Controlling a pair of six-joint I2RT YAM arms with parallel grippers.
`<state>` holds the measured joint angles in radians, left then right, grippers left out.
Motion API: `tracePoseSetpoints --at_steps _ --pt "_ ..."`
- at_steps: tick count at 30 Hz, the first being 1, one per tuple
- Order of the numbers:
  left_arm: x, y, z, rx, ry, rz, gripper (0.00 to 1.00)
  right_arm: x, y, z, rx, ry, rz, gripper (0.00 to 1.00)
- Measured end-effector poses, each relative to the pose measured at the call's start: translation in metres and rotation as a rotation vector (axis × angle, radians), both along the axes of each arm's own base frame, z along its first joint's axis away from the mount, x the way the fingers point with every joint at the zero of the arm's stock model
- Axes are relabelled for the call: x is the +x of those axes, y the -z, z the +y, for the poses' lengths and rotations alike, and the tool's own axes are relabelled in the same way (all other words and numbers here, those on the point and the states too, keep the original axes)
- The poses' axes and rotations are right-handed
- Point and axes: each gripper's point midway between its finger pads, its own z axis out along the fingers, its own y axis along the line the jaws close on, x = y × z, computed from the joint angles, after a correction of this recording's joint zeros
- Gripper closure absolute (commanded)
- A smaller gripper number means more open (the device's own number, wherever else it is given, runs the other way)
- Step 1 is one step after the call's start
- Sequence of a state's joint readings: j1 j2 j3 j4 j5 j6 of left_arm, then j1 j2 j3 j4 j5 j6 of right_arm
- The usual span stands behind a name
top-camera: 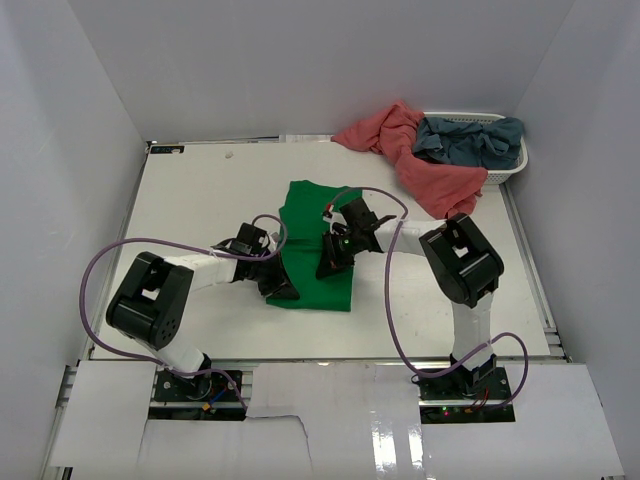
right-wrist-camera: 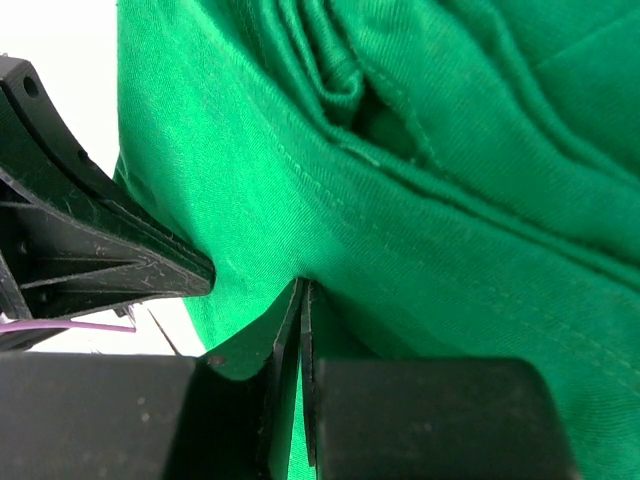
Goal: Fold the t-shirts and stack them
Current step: Fold the folded rectangular tshirt in 1/3 of the way
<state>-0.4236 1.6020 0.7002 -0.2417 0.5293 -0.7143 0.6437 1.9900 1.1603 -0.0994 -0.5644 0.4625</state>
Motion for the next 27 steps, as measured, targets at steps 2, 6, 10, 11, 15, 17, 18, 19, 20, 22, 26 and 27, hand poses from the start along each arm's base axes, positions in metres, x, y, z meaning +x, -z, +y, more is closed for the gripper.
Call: tracePoseSetpoints --at_steps 2,6,10,11,15,17,18,19,20,22,26,27 --pt "-0.001 0.0 -0.001 -0.001 -0.001 0.002 1.0 0.001 0.0 0.001 -0.003 -0.002 0.004 0.92" --pt "-0.003 0.0 -0.004 -0.006 0.001 0.004 1.0 0.002 0.0 0.003 -0.003 -0.009 0.016 0.92" --pt "-0.004 0.0 -0.008 -0.01 0.005 0.006 1.0 0.003 0.0 0.005 0.001 -0.018 0.014 0.91" --pt "-0.005 -0.001 -0.008 -0.011 0.006 0.007 1.0 0.004 0.0 0.005 0.002 -0.02 0.012 0.89" --pt "-0.006 -0.001 -0.011 -0.014 0.011 0.007 1.0 0.005 -0.002 0.005 0.004 -0.026 -0.001 0.87" --pt "-0.006 -0.001 -0.011 -0.014 0.01 0.008 1.0 0.006 -0.005 0.004 -0.007 -0.021 -0.018 0.89" --pt "-0.007 -0.001 -0.011 -0.014 0.01 0.009 1.0 0.006 -0.007 0.002 -0.016 -0.018 -0.028 0.9" --pt "-0.007 -0.001 -0.011 -0.014 0.01 0.009 1.0 0.006 -0.011 0.001 -0.017 -0.017 -0.037 0.92" --pt "-0.007 -0.001 -0.011 -0.014 0.01 0.009 1.0 0.005 -0.016 -0.001 -0.017 -0.02 -0.043 0.92" --pt "-0.007 -0.001 -0.012 -0.014 0.01 0.01 1.0 0.002 -0.027 -0.001 -0.004 -0.027 -0.052 0.92" --pt "-0.007 -0.001 -0.012 -0.012 0.01 0.009 1.0 -0.013 -0.042 -0.001 0.023 -0.056 -0.045 0.92" --pt "-0.007 -0.001 -0.012 -0.011 0.009 0.009 1.0 -0.019 -0.042 0.0 0.026 -0.068 -0.034 0.92"
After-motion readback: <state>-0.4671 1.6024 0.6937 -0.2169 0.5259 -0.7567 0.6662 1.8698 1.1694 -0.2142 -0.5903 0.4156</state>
